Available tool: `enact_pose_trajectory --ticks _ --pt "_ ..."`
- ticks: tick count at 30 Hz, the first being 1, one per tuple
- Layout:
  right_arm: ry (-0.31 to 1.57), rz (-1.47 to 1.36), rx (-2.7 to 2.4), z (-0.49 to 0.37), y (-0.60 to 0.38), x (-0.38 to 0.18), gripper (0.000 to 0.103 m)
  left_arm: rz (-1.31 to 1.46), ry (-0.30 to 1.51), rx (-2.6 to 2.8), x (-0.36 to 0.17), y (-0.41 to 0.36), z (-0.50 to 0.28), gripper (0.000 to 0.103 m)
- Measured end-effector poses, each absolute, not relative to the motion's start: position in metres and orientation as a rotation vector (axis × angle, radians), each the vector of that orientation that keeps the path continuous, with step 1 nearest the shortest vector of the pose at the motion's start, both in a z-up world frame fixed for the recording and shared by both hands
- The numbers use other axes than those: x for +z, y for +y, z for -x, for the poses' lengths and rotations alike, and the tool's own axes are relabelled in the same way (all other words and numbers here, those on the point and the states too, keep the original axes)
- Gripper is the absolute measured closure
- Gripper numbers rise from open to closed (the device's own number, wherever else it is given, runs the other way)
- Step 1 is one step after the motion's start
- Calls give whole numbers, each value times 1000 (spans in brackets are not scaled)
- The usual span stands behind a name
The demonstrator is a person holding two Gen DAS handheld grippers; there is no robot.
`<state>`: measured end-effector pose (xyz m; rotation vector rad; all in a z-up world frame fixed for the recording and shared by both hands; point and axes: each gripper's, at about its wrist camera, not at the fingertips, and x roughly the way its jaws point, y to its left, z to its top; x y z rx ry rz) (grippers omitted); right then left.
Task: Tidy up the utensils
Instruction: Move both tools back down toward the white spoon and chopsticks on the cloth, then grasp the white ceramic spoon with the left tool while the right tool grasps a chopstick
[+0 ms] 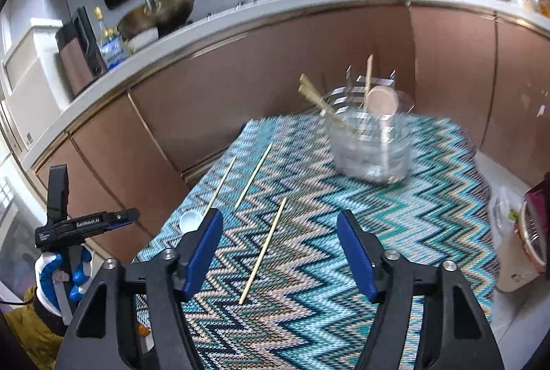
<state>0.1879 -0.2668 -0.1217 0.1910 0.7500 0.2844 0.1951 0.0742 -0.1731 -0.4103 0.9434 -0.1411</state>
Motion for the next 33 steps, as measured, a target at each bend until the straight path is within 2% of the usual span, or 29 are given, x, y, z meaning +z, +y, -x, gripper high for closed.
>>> enact_pose_trajectory --ticks 6,16,22,33 --pt "905 -200 333 -228 -245 -159 57 475 1063 -204 -209 83 -222 63" --pt "1090 -130 363 -297 -203 -207 64 455 1142 -240 -237 74 -268 64" --pt "1179 -124 355 -336 -196 -233 70 430 1187 -261 -246 66 -285 81" --pt "1285 -130 314 -379 -199 -262 80 372 1238 -275 -256 54 -296 87"
